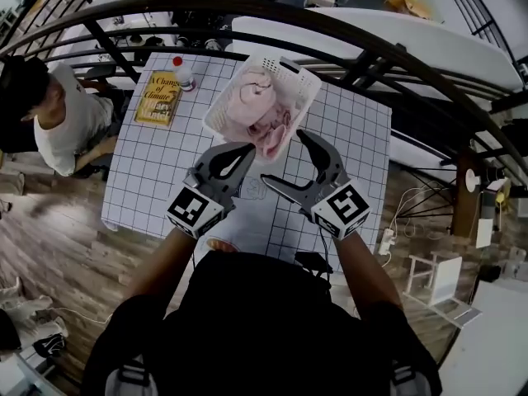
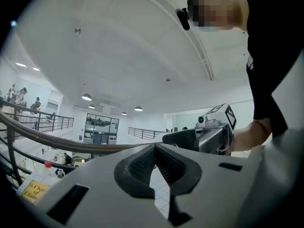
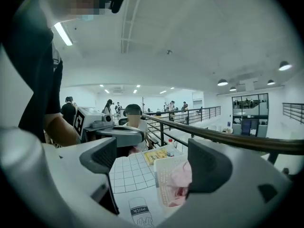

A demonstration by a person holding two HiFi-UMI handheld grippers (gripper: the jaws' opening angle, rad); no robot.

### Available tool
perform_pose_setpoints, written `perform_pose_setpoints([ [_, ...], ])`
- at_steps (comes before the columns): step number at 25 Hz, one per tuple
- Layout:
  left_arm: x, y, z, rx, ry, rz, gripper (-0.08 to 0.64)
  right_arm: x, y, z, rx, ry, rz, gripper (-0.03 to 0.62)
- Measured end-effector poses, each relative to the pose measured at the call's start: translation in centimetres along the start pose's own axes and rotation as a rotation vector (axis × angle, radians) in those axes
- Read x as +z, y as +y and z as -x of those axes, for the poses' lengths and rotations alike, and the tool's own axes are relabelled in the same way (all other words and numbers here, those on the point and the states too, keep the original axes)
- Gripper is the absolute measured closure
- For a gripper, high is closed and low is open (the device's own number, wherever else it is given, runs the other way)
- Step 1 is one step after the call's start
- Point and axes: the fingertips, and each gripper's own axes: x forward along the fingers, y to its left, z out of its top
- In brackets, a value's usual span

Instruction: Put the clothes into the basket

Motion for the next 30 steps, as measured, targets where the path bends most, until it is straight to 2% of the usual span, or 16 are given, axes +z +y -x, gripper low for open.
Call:
perform_pose_setpoints([
  [4,0.5,-3.2,1.2,-0.01,0.011,0.007,0.557,1.4,2.0,3.0,0.015,-0.088,-0.038,0.141],
  [7,0.8,-5.4,1.4,-0.026,0.018,0.003,0.557,2.1,2.8,5.3,0.014,-0.131,-0.062,0.309],
  [9,1.0,-6.6,1.3,-0.036,0.013,0.007,0.557,2.3,3.3,6.2,0.024,-0.142,-0.064,0.352],
  [13,1.5,-8.9,1.1,-0.051,-0.002,0.003,0.557,2.1,4.4,8.1,0.046,-0.165,-0.075,0.529],
  [19,2.6,-11.9,0.7,-0.078,-0.021,-0.009,0.557,1.9,4.9,9.9,0.024,-0.165,-0.049,0.571],
  [30,2.6,-13.4,0.5,-0.073,0.003,-0.031,0.557,1.7,5.1,10.9,0.028,-0.149,-0.007,0.575],
])
